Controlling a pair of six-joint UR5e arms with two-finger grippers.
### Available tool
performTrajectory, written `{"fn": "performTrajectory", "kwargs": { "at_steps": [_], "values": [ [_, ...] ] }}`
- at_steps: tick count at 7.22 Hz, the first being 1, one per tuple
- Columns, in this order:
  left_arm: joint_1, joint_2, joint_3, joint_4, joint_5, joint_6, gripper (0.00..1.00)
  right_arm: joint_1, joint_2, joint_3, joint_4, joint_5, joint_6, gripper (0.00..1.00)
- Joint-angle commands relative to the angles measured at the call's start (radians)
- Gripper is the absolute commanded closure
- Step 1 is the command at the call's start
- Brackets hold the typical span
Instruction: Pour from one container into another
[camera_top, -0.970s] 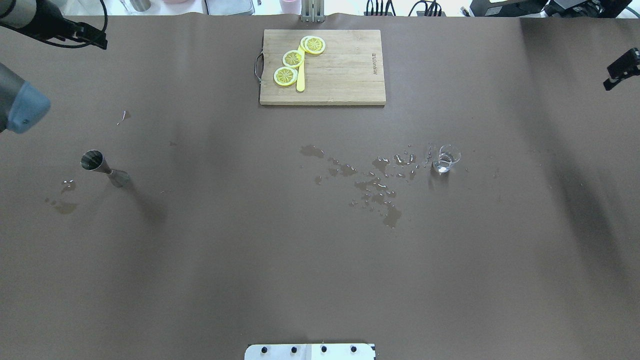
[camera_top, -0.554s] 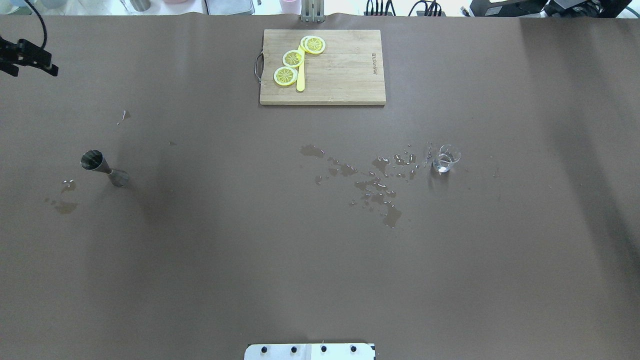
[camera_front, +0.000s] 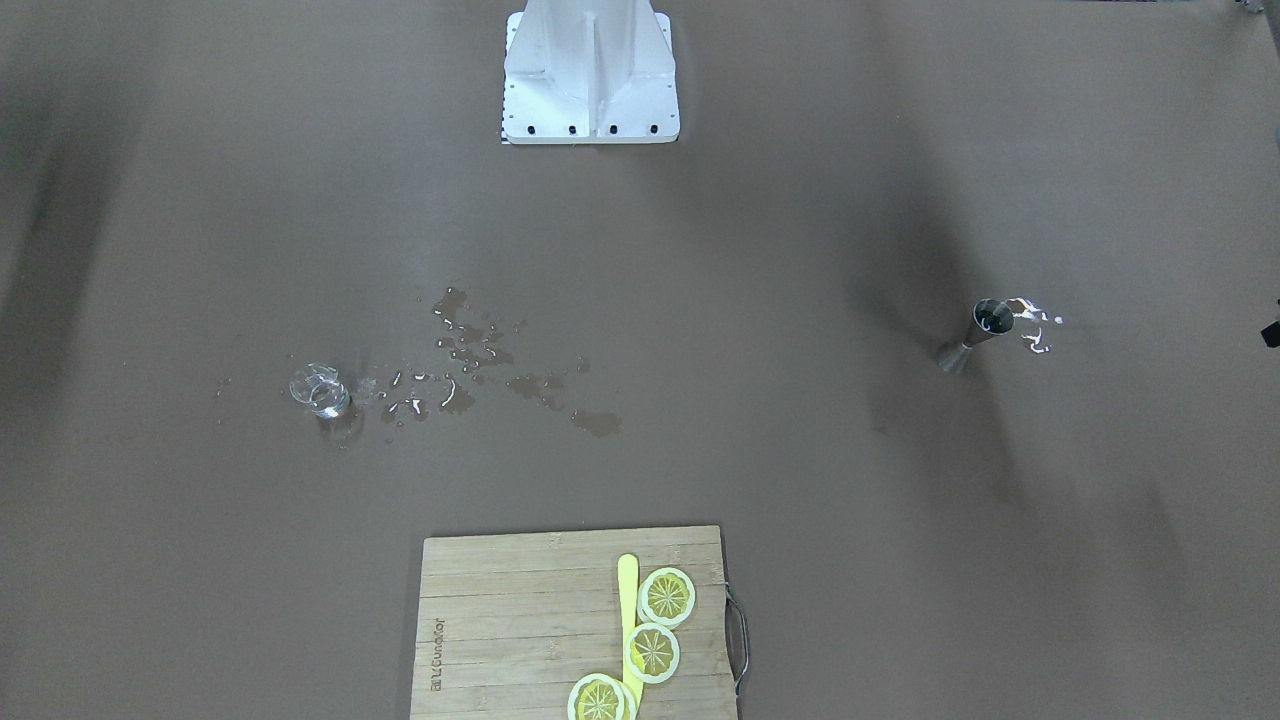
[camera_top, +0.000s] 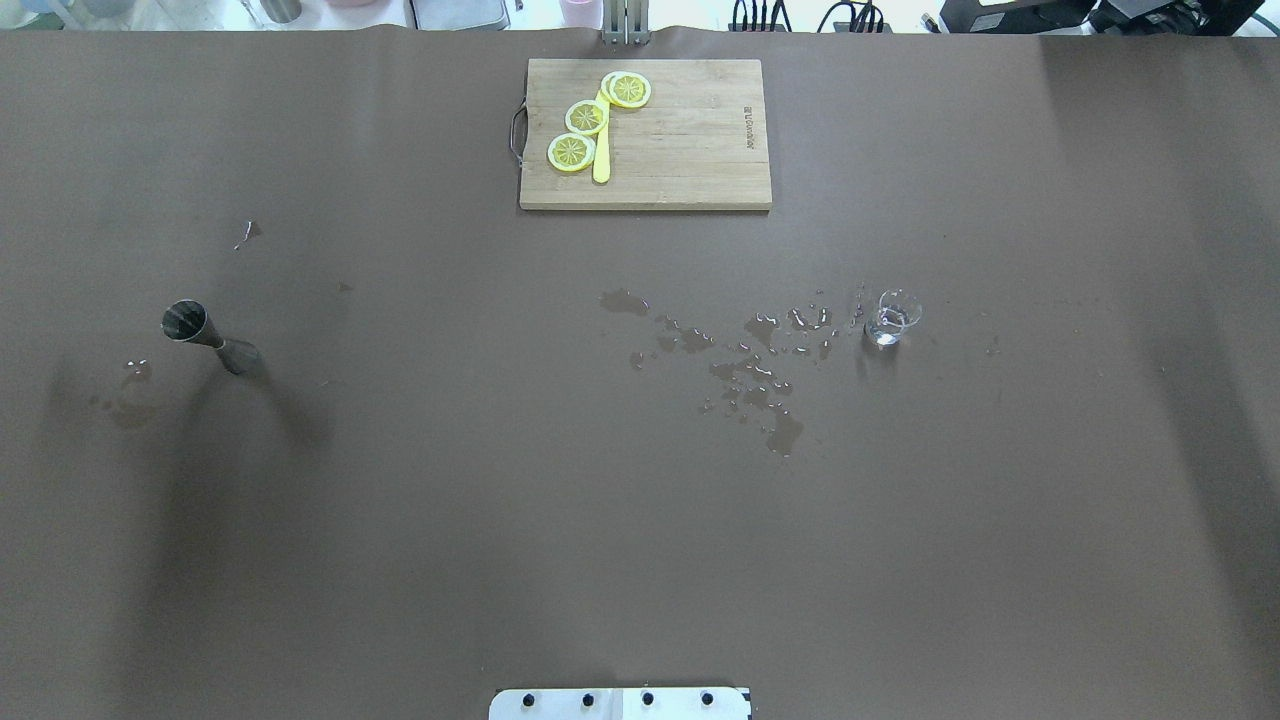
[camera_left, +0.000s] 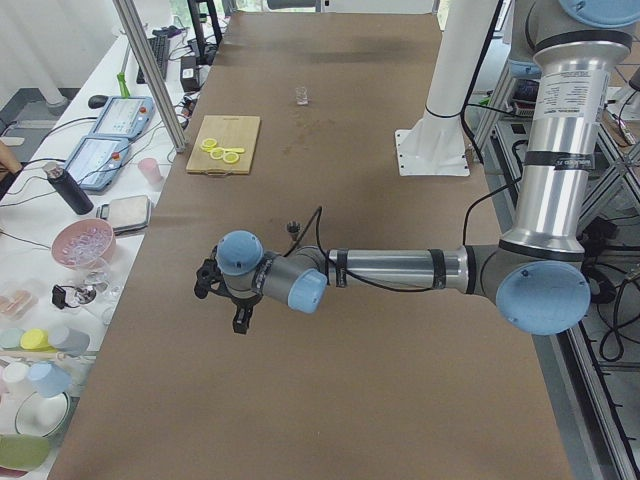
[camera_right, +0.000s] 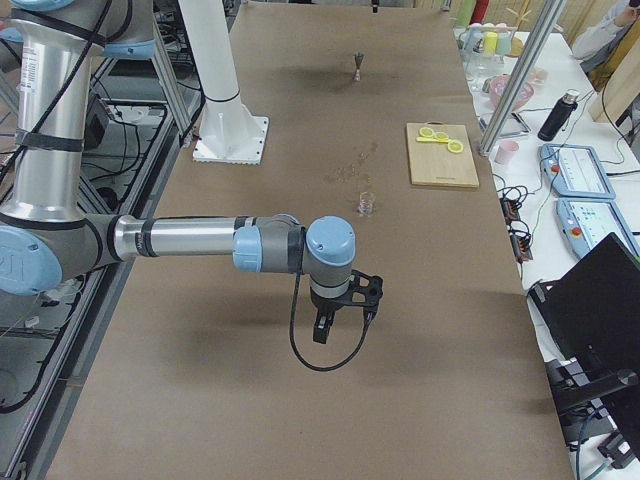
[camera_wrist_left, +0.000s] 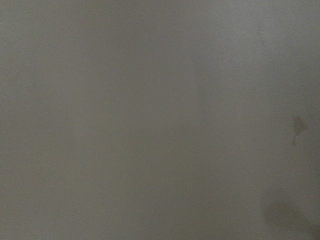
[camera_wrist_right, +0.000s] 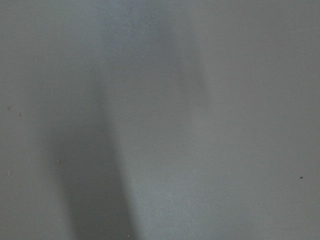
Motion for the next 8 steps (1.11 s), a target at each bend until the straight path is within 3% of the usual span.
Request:
{"fn": "performTrajectory", "kwargs": {
  "at_steps": [1,3,5,6,8],
  "values": [
    [-0.082,0.091,-0.047,0.047,0.000,0.078,0.01,0.000,0.000,0.004,0.006,-0.008,-0.108,0.00],
    [-0.081,0.127,-0.113,0.142,0.011,0.142,0.01,0.000,0.000,0.003,0.005,-0.024,-0.172,0.00],
    [-0.071,0.125,-0.216,0.329,0.109,0.182,0.01,0.000,-0.001,0.001,0.003,-0.022,-0.170,0.00],
    [-0.072,0.139,-0.224,0.342,0.127,0.310,0.01,0.000,-0.001,0.003,0.003,-0.022,-0.170,0.00],
    [-0.121,0.150,-0.230,0.399,0.135,0.316,0.01,0.002,-0.001,0.004,0.003,-0.018,-0.170,0.00]
  ]
}}
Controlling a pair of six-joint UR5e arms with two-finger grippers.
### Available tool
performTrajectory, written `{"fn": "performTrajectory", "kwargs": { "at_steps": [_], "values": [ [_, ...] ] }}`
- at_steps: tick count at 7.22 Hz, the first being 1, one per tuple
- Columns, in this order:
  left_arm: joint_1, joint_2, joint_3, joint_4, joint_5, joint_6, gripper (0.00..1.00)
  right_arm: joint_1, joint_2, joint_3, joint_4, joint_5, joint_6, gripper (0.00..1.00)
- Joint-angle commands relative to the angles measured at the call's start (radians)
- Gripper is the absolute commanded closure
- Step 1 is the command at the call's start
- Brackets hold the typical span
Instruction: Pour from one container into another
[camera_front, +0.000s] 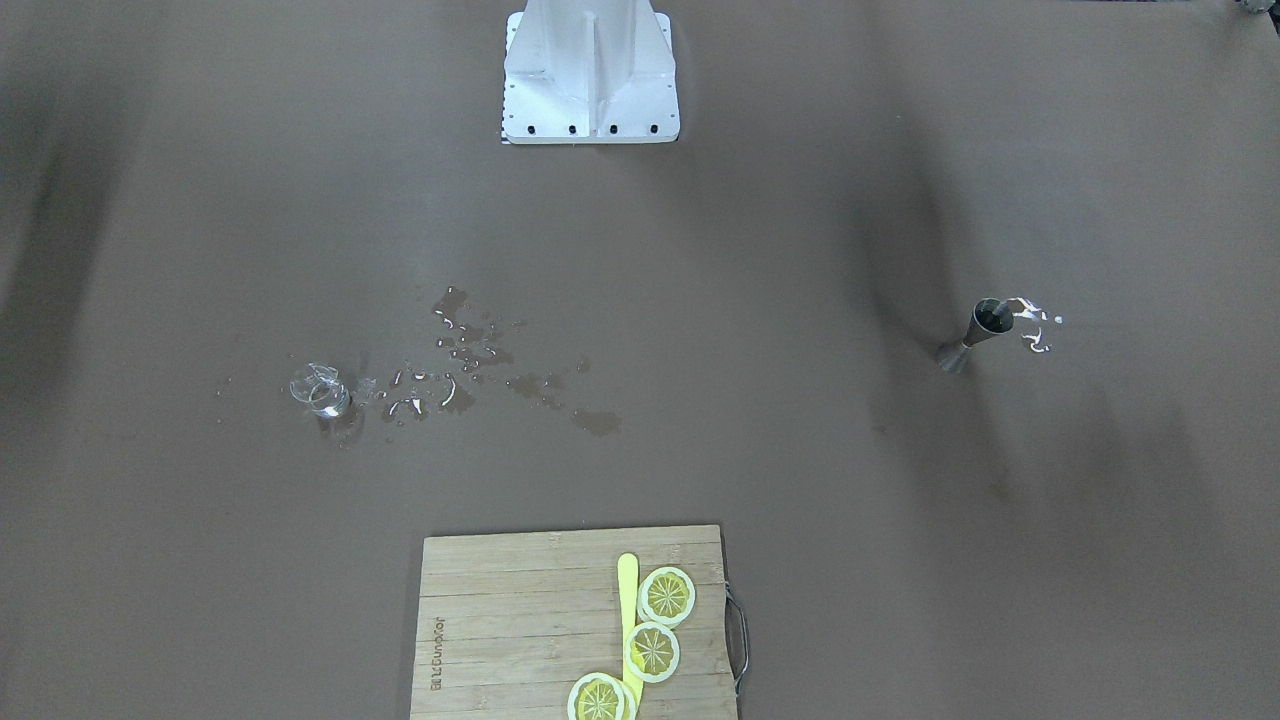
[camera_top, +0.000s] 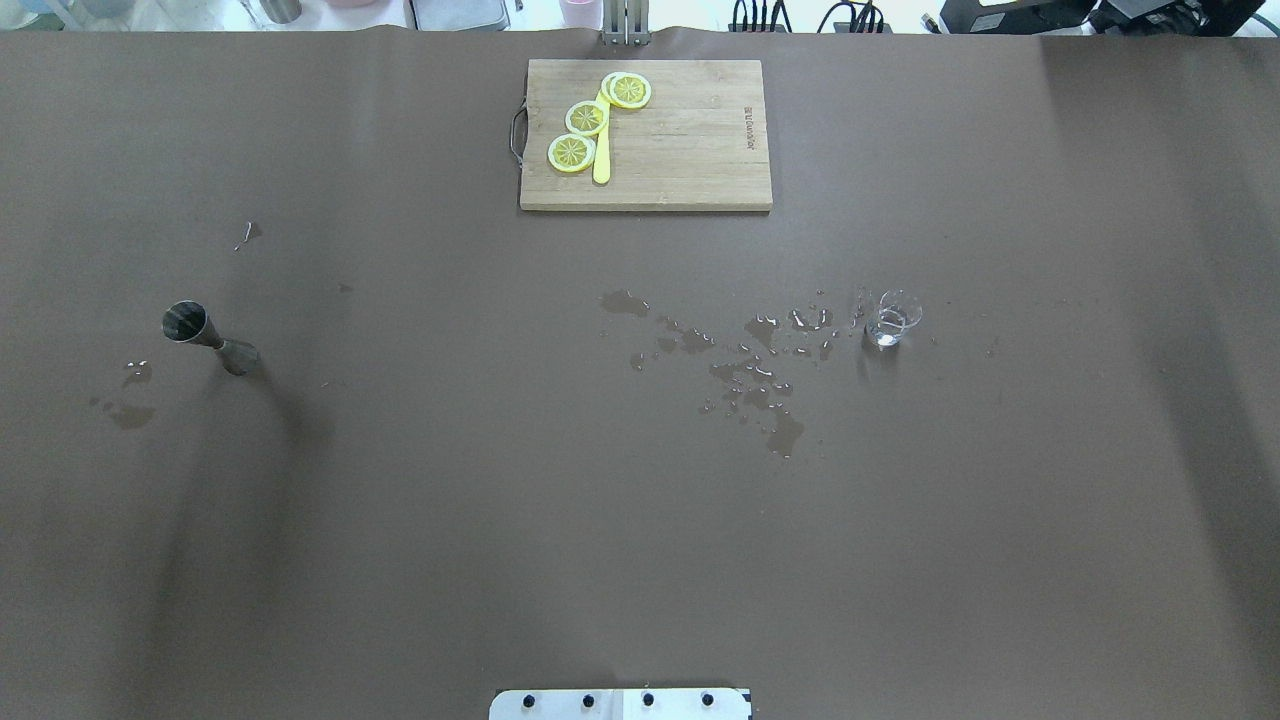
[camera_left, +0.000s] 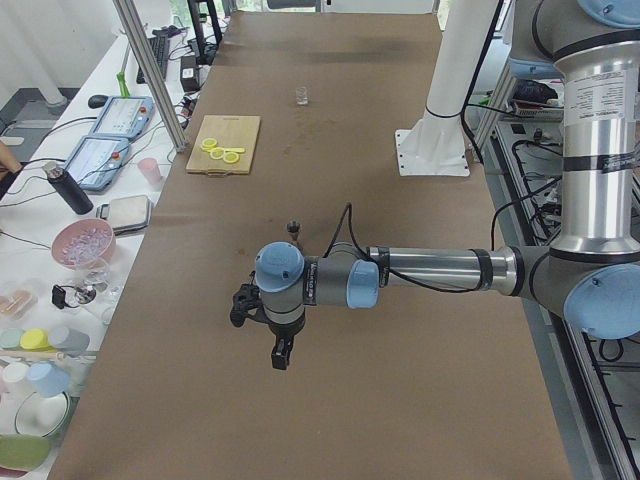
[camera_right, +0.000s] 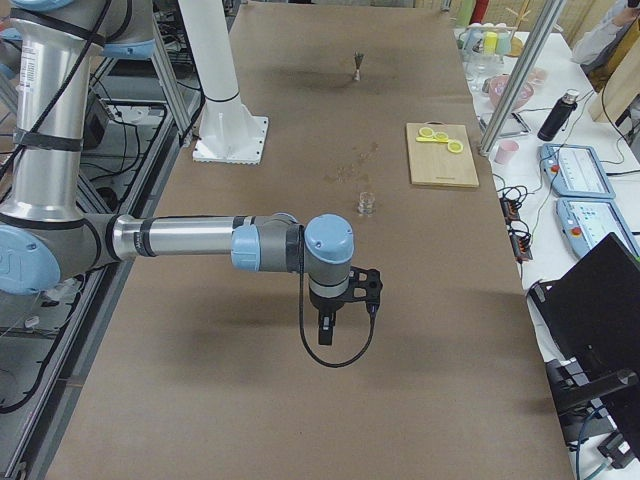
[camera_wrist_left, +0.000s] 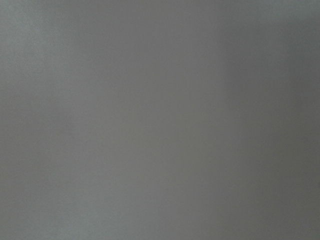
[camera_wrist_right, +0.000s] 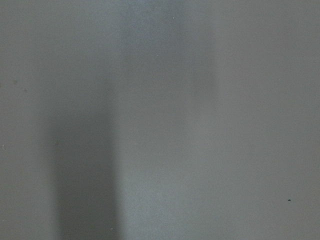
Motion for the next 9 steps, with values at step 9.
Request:
{"fn": "performTrajectory", "kwargs": {
  "at_steps": [9],
  "values": [
    [-0.028,0.053,-0.059,0.028,-0.003,0.013,0.01,0.013,-0.009,0.007,0.000,0.012,-0.002,0.00]
  ]
}}
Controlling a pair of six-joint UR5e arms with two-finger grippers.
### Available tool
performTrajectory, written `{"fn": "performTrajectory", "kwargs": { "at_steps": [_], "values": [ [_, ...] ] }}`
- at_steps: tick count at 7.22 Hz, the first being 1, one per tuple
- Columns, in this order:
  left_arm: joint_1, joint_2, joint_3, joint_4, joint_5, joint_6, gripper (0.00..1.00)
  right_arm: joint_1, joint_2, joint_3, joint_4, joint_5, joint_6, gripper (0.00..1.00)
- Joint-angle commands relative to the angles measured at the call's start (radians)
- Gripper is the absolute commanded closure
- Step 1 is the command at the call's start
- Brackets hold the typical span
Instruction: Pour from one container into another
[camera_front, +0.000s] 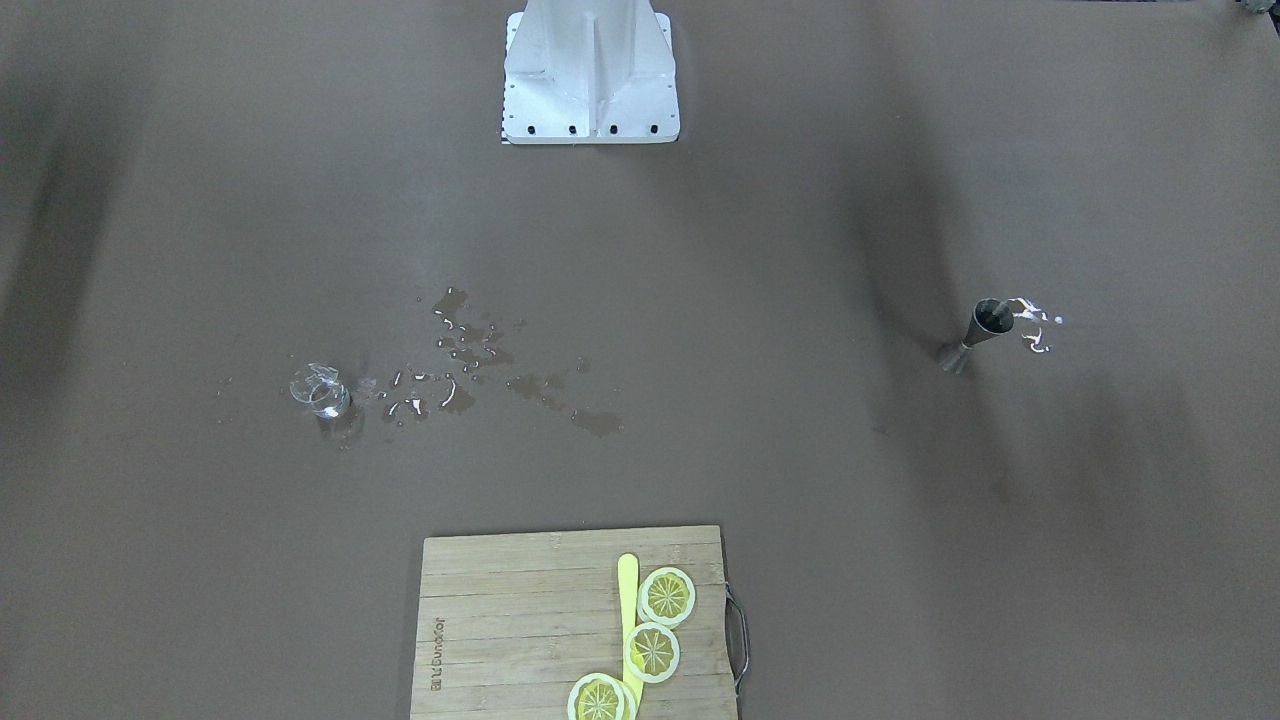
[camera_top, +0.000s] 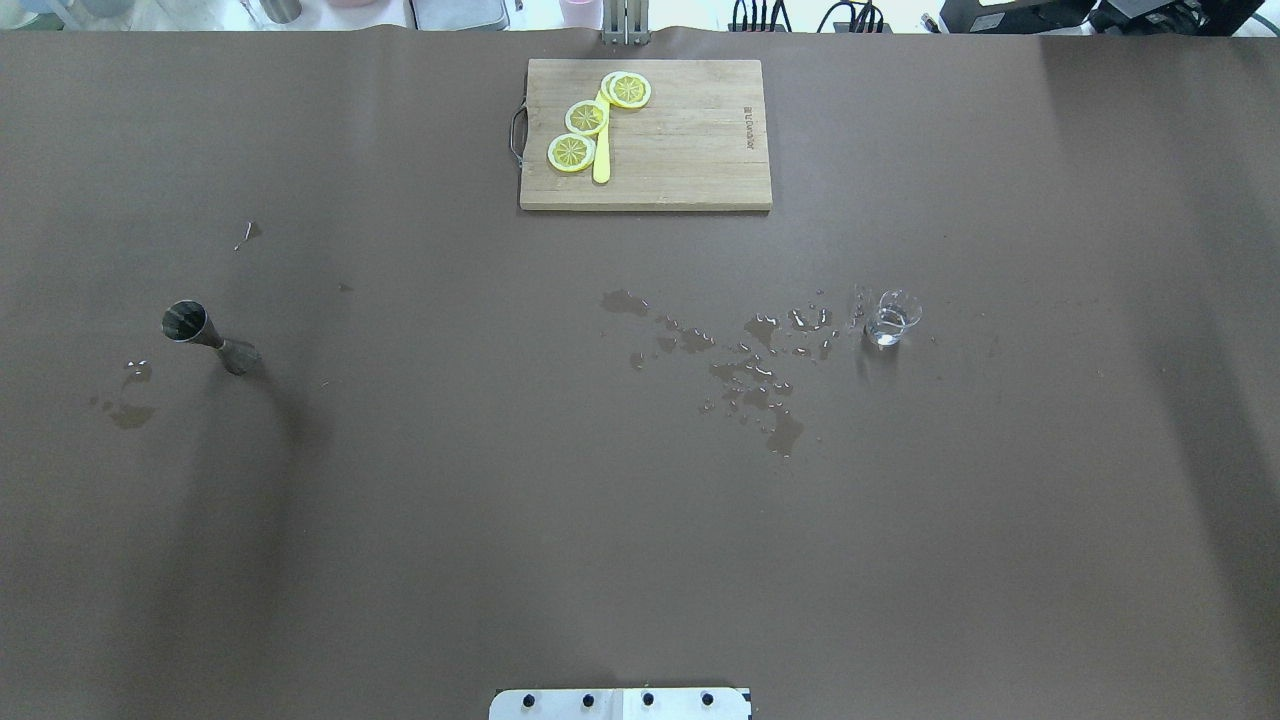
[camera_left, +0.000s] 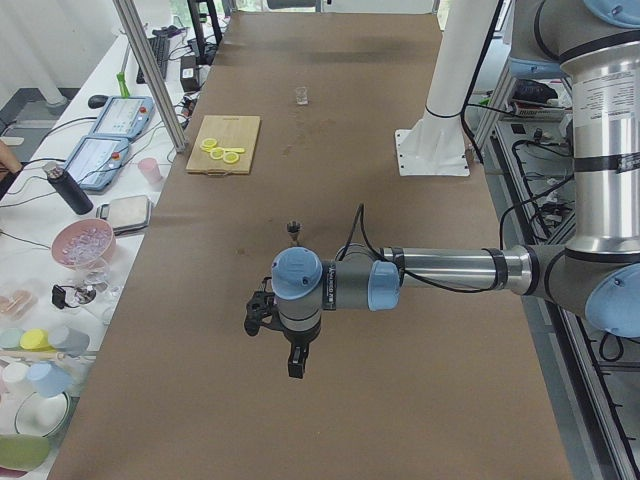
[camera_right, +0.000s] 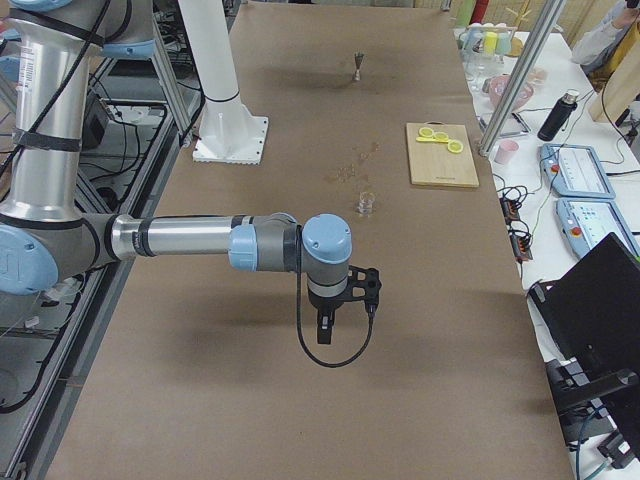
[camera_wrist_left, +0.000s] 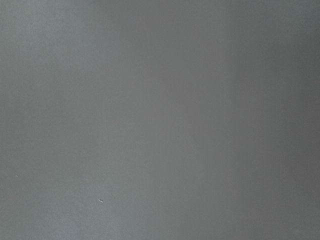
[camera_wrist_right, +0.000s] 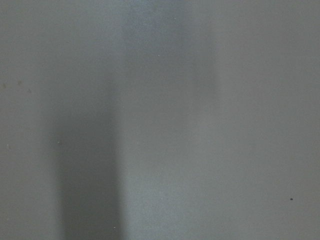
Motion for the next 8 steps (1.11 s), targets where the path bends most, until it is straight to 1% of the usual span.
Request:
{"fn": "performTrajectory", "kwargs": {
  "at_steps": [1,5,7,8],
  "values": [
    [0.001,0.001,-0.008,0.000,0.000,-0.001,0.01,0.003,-0.002,0.000,-0.002,0.002,-0.001,0.00],
    [0.001,0.001,-0.007,0.003,0.000,-0.003,0.01,0.008,-0.004,0.000,-0.003,0.003,-0.001,0.00],
    [0.001,0.001,-0.002,0.002,-0.001,-0.078,0.01,0.008,-0.004,0.000,-0.003,0.003,-0.001,0.00],
    [0.001,-0.001,-0.010,0.002,-0.005,-0.081,0.01,0.008,-0.004,0.000,-0.003,0.002,-0.001,0.00]
  ]
}}
